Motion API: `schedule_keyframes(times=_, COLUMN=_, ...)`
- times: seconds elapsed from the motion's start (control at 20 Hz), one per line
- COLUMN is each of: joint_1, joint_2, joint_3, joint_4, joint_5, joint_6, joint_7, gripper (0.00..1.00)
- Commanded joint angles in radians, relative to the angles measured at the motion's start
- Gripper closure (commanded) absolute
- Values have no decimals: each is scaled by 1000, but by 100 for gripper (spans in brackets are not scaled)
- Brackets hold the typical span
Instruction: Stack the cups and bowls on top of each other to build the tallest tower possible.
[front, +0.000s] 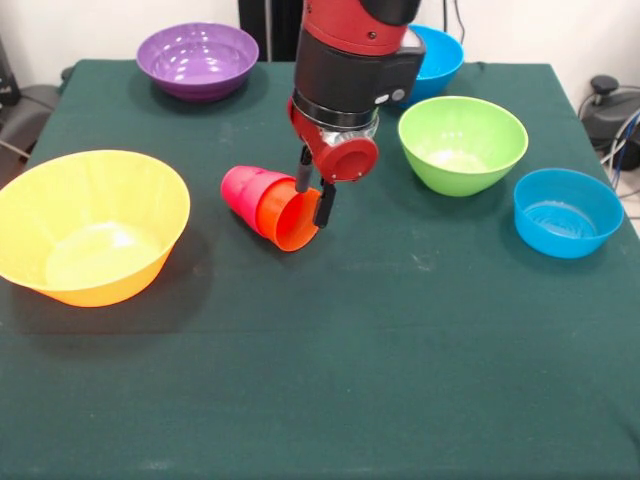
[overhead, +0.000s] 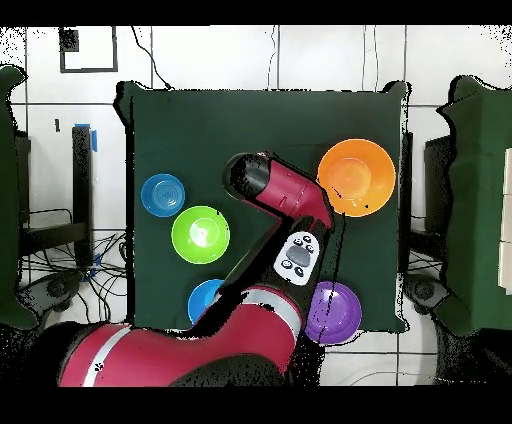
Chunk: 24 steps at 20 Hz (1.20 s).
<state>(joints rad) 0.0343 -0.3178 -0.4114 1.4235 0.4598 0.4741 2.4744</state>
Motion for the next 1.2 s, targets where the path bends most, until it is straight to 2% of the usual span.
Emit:
schedule_keyframes(times=0.05, joint_1=40, joint_2=83, joint_3=16, joint_4=-92, joint_5=-70, joint_6=129, joint_7=98, gripper=0)
schedule_keyframes(times=0.4, joint_1=84, joint_2=119, joint_3=-38, joint_4=-140, joint_5=-61, joint_6=186, joint_7=125, gripper=0)
schedule_keyframes(times=1.2, joint_1=124, joint_2=173, joint_3=-150, joint_4=-190, joint_5=-66, joint_6=290, joint_7=126, gripper=0)
